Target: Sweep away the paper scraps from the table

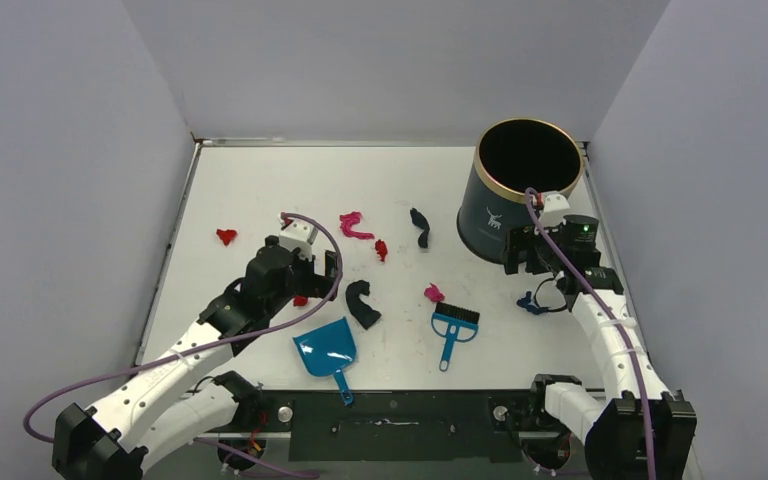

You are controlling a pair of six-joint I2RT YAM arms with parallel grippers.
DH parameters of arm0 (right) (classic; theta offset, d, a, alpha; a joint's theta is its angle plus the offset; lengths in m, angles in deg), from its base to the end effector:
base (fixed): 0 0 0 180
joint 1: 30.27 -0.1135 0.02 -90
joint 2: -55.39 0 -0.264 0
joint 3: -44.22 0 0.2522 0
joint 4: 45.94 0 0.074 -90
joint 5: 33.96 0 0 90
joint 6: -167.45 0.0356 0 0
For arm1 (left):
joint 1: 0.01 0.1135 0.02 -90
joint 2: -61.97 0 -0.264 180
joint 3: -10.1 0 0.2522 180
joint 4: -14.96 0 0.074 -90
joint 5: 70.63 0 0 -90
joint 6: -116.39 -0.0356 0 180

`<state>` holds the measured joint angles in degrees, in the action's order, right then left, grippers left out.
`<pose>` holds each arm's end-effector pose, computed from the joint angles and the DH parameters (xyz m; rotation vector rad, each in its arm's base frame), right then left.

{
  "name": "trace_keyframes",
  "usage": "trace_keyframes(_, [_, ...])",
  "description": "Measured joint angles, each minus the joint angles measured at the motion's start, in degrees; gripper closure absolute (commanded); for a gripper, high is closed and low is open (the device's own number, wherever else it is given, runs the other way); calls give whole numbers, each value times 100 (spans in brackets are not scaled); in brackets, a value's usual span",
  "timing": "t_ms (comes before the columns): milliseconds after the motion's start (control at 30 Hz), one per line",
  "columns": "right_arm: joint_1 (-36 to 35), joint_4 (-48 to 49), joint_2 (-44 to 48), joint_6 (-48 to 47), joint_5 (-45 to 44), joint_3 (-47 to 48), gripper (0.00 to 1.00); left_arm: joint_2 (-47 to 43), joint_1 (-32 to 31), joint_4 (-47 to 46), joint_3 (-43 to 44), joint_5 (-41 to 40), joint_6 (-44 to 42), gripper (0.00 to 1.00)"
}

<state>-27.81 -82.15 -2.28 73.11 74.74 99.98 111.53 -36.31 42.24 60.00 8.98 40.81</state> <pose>0.2159 0.0021 0.2617 -0.2127 2.2011 0.2987 0.1635 -0.1121 0.2665 0.2767 2.0341 -0.3702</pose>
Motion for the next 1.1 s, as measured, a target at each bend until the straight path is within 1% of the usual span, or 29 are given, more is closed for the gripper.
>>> trace_keyframes(67, [-17, 59, -107, -13, 251, 2, 10, -15, -4, 0, 0, 22, 0, 0])
trace_keyframes(133, [-61, 42, -267, -234, 748, 68, 10, 0, -44, -2, 0, 22, 0, 6])
trace_keyframes(200, [-247, -44, -463, -516, 1108, 245, 10, 81, -133, -9, 2, 42, -7, 9])
trace_keyframes(300, [-962, -140, -723, -986, 1353, 573, 10, 321, -328, 42, 44, 122, -46, 10])
trace_keyframes(367, [-1482, -140, -824, -1246, 1445, 706, 10, 590, -424, 363, 264, 221, -17, 11])
trace_keyframes(433, [-1797, -166, -876, -1443, 1502, 730, 10, 979, -522, 734, 671, 249, 68, 12])
trace_keyframes(467, [-1834, -170, -887, -1480, 1499, 715, 10, 1158, -603, 824, 844, 214, 133, 12])
trace_keyframes(533, [-1825, -109, -881, -1510, 1473, 601, 10, 1373, -911, 879, 1003, 118, 264, 13])
trace_keyframes(700, [-1759, -22, -654, -1622, 1213, -37, 8, 1596, -2343, 1056, 1108, -286, 669, 18])
trace_keyframes(767, [-1648, -68, -540, -1648, 1154, -129, 7, 1902, -2730, 1005, 1270, -398, 855, 20])
trace_keyframes(833, [-1423, -28, -442, -1639, 1152, -131, 6, 2247, -2879, 911, 1425, -514, 1014, 22])
trace_keyframes(967, [-791, 55, -284, -1554, 1141, -131, 5, 3064, -2970, 787, 1853, -778, 1259, 26])
trace_keyframes(1100, [-542, 103, -175, -1447, 1123, -131, 5, 3692, -3012, 634, 2264, -953, 1397, 30])
